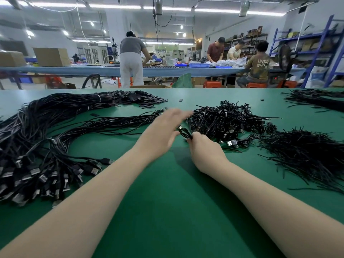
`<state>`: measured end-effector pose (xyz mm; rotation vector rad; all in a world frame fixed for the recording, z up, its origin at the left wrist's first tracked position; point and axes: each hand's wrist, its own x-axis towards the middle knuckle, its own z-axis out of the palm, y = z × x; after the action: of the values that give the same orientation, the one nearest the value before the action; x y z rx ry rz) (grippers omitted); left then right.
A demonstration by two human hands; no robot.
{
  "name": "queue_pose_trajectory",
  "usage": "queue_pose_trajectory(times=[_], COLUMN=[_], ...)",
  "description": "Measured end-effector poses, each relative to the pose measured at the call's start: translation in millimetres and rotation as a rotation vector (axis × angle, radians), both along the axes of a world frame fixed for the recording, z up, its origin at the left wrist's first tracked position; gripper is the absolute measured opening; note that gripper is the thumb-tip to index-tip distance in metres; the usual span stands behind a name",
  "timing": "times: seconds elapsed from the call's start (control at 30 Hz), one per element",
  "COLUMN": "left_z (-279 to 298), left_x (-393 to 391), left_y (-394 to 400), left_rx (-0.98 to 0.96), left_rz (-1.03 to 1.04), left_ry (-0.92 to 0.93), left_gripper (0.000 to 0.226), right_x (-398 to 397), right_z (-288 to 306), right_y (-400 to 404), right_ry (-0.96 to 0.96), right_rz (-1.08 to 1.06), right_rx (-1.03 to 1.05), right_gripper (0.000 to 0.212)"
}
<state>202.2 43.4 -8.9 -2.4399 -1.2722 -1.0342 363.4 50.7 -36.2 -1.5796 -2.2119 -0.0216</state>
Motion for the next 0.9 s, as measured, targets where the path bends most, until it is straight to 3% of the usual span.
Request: queue_pose_trajectory(times=[0.03, 0.1, 0.27, 0.43, 0.57, 0.67, 0.8, 0.9], left_z=[-5, -15, -13, -17, -21, -17, -18, -25], left_x=[0, 2, 2, 11, 13, 14, 26, 32], left_y=[-2, -8, -16, -19, -16, -17, -13, -12], left_rx=[0.051, 0.044, 0.182, 0.327, 0.170, 0.154, 0.006, -0.055], left_rz=[-0.003, 0.055, 0.140, 0.274, 0.415, 0.478, 0.504, 0.516], left_ry=[0.187, 0.352, 0.426, 0.613, 0.677, 0.652, 0.518, 0.394], left_gripper=[0.069, 0.068, 0.033, 0.035, 0.024, 0.014, 0.020, 0.018], right_x=[0, 0, 4, 4, -1, 3, 19, 29], right_z=[0, 1, 7, 17, 33, 41, 53, 70], right_y=[1, 1, 5, 6, 9, 12, 10, 10], right_ry=[-0.025, -0.075, -0.107, -0.225, -0.417, -0.655, -0.888, -1.002], right_rz=[0.027, 0.073, 0.192, 0.236, 0.321, 0.342, 0.377, 0.317], right_rx=[0.010, -0.007, -0.057, -0.167, -0.189, -0.026, 0.446, 0.544], right_gripper=[0.022, 0.027, 0.023, 0.025, 0.018, 0.017, 0.017, 0.028])
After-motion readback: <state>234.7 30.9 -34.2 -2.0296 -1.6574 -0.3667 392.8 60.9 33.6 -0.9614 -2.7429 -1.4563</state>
